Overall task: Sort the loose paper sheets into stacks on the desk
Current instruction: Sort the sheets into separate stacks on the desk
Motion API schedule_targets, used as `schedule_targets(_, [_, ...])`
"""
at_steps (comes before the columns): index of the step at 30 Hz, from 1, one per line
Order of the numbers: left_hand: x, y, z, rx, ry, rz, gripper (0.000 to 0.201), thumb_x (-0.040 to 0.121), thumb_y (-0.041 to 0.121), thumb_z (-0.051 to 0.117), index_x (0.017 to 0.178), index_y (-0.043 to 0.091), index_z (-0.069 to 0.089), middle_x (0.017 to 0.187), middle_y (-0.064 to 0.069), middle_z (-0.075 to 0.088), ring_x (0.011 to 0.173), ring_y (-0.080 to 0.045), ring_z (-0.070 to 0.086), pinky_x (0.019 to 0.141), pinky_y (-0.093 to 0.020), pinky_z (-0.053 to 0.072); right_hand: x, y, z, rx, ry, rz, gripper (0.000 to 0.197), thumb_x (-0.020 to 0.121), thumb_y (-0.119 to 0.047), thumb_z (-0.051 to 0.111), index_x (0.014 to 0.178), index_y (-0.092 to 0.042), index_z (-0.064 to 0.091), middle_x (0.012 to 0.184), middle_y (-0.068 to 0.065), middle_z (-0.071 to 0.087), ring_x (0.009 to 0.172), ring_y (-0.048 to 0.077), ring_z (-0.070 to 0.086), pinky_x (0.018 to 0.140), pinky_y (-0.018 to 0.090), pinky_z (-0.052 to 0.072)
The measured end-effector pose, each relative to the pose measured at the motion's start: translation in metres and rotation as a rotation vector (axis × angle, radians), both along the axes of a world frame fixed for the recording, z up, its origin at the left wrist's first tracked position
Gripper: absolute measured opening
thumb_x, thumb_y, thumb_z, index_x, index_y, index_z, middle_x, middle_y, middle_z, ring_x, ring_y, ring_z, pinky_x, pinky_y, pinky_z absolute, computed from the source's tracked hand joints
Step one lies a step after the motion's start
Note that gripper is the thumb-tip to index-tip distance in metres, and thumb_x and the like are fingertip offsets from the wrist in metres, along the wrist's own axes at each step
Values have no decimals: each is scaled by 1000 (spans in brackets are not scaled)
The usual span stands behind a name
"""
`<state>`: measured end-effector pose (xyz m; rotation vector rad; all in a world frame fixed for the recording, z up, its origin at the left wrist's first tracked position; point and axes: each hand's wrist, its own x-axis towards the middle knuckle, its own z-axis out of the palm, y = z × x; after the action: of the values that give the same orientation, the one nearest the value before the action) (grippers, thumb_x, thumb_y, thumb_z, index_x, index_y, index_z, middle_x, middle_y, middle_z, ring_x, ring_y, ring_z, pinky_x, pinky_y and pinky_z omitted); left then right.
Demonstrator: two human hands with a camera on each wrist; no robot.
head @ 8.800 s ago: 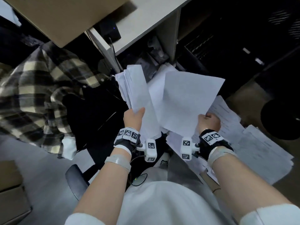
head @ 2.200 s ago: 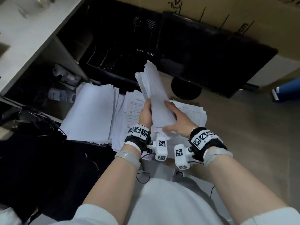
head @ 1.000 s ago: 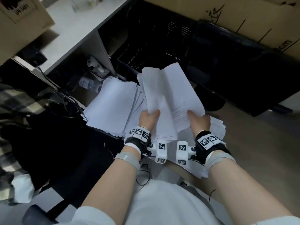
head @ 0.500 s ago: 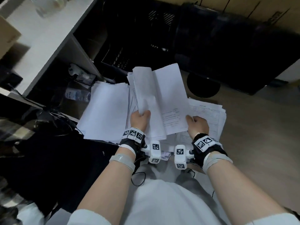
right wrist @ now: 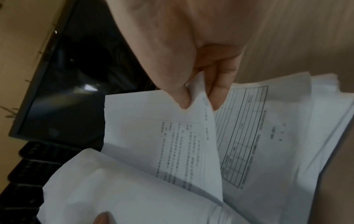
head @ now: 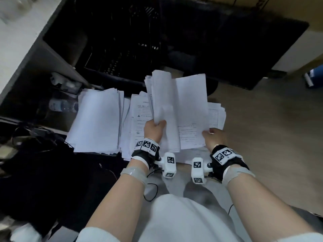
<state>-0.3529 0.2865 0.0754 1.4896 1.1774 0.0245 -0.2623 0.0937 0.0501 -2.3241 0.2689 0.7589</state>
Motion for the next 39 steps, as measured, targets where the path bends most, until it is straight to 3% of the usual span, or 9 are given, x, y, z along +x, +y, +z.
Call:
schedule_targets(8, [-64, 32, -8, 79, 93, 308, 9, 91, 17, 62, 85, 12, 63, 81, -6, 66, 81, -27, 63, 73, -29, 48, -17, 61, -23, 34, 136, 202, 28, 90, -18, 57, 63, -9, 60, 68, 7, 58, 73, 29, 56, 66, 29, 41])
schedule_targets(14, [-104, 76, -12, 108, 88, 476, 11, 88, 16, 61, 78, 12, 66, 80, -6, 66, 72, -23, 59, 64, -26, 47, -45, 103, -51, -18, 225, 138, 31, 94, -16, 49, 114, 1, 65, 115, 20, 67, 100, 37, 64, 78, 28, 44])
schedule_targets(20, [-113, 101, -29, 47, 81, 366, 11, 80, 23, 66, 77, 14, 70, 75, -5, 68, 69, -21, 60, 67, -30, 51, -70, 130, -76, -86, 398, 153, 18, 85, -7, 50, 95, 8, 54, 110, 25, 68, 94, 35, 66, 77, 33, 51])
schedule_targets(23, [-109, 108, -33, 55, 83, 271, 12, 87, 22, 71, 87, 10, 71, 80, -5, 70, 73, -19, 64, 66, -24, 50, -72, 139, -66, -87, 396, 163, 39, 81, -13, 58, 110, 13, 58, 99, 24, 68, 87, 34, 67, 69, 35, 48])
schedule_targets(26, [-97, 114, -35, 81, 51, 233, 31, 84, 33, 76, 98, 6, 73, 91, -10, 74, 84, -24, 70, 78, -32, 56, -63, 146, -41, -120, 173, 187, 68, 80, -29, 71, 137, -9, 42, 132, 17, 54, 120, 36, 53, 93, 42, 48])
schedule_targets(29, [-77, 109, -29, 44, -28, 139, 35, 88, 44, 70, 91, 9, 72, 81, -4, 72, 77, -22, 68, 68, -27, 55, -50, 154, -11, 199, 6, 269, 59, 82, -36, 75, 135, -30, 50, 136, 1, 53, 119, 24, 53, 95, 42, 49])
schedule_targets(31, [-62, 99, -15, -20, -113, 99, 36, 97, 44, 57, 81, 13, 67, 68, 3, 63, 65, -15, 61, 55, -18, 45, -48, 158, 9, 477, 116, 284, 61, 82, -30, 78, 136, -31, 51, 130, -6, 57, 107, 9, 61, 84, 28, 55])
schedule_targets(33, [-48, 88, -8, -81, -180, 77, 43, 101, 49, 46, 88, 15, 67, 76, 4, 67, 73, -12, 65, 63, -18, 48, -44, 157, 21, 563, 86, 302, 63, 83, -24, 78, 138, -33, 51, 123, -10, 61, 107, -2, 59, 83, 20, 54])
schedule_targets(39, [-22, 64, 13, -202, -250, 121, 41, 102, 48, 44, 81, 19, 63, 72, 6, 69, 67, -8, 64, 61, -15, 49, -26, 128, 34, 655, 13, 99, 37, 97, -18, 60, 133, -28, 58, 123, -4, 66, 115, 7, 62, 104, 36, 50])
